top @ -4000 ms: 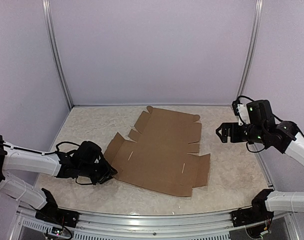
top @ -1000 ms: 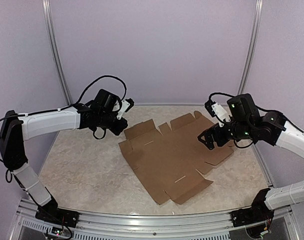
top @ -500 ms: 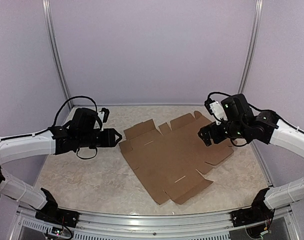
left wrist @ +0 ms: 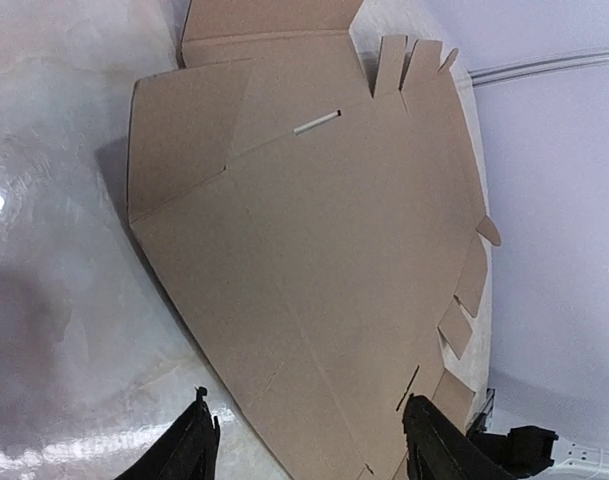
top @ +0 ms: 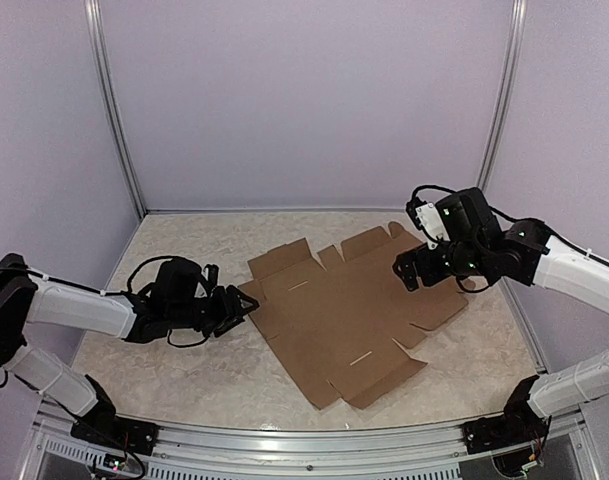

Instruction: Fold the paper box

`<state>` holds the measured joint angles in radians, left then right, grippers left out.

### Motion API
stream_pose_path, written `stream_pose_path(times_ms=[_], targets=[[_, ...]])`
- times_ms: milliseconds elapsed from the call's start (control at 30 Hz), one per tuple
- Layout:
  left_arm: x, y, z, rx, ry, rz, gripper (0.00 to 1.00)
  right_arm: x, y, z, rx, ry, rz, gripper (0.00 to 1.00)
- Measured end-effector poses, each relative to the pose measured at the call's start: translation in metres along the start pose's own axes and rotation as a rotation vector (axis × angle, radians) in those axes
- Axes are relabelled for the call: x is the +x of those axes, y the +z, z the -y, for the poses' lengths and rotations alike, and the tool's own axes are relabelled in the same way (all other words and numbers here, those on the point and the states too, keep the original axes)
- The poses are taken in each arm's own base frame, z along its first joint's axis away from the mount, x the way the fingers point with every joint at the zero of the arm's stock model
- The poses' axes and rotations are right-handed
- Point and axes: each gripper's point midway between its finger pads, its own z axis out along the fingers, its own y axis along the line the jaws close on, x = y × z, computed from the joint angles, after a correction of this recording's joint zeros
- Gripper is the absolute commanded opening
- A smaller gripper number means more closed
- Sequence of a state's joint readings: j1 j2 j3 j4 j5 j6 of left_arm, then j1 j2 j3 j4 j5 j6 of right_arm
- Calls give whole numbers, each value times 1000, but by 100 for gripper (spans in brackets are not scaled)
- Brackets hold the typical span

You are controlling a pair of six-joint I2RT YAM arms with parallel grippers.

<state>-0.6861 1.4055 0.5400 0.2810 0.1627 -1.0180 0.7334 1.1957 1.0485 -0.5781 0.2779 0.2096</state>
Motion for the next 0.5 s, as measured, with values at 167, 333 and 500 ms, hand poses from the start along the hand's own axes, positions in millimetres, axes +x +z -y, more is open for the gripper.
stream_pose_path(times_ms=[167,333,500], targets=[[12,23,-10,32,-107,-48,61,-3,-6,2,2,16,18,100],[15,34,-24,16,-174,-61,61,-6,-16,7,12,32,48,100],[16,39,-31,6,-211,-62,61,-3,-17,9,19,33,49,100]])
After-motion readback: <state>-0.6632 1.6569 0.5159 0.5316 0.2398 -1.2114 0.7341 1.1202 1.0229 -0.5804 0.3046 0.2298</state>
